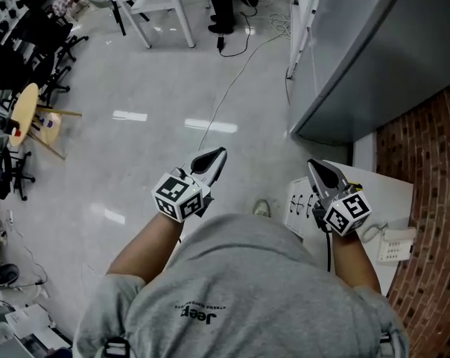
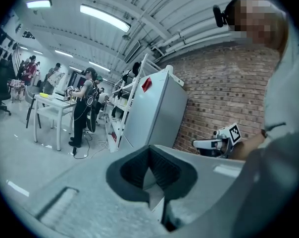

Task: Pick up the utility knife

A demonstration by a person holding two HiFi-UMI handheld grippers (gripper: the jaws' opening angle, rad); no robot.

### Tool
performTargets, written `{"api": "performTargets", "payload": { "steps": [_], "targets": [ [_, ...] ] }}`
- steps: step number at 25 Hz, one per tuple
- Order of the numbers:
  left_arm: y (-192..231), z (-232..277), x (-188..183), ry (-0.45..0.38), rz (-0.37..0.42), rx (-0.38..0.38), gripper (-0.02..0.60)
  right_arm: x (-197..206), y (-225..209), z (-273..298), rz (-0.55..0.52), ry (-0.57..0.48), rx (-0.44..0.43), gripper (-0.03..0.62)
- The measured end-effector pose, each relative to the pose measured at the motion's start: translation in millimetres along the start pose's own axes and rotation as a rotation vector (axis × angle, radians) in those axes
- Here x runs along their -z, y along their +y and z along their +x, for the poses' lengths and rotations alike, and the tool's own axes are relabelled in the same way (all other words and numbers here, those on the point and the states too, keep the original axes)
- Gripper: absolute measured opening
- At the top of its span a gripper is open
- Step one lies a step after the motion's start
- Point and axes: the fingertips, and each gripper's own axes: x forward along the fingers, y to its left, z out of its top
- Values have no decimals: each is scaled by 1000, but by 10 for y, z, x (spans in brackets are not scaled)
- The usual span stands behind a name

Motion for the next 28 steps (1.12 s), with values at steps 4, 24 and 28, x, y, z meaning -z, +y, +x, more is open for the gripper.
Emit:
{"api": "performTargets", "payload": {
  "steps": [4,24,28],
  "targets": [
    [-10,423,-187,-5,10,-12,-2,-106,-354,118,5,5,-31,9],
    [915,626,-553,7,8,121,-2,-413,-304,962,0,-17,101,9],
    [916,640,-553,4,5,114,-2,-406,-299,979,-18,-1,86,9]
  ]
}}
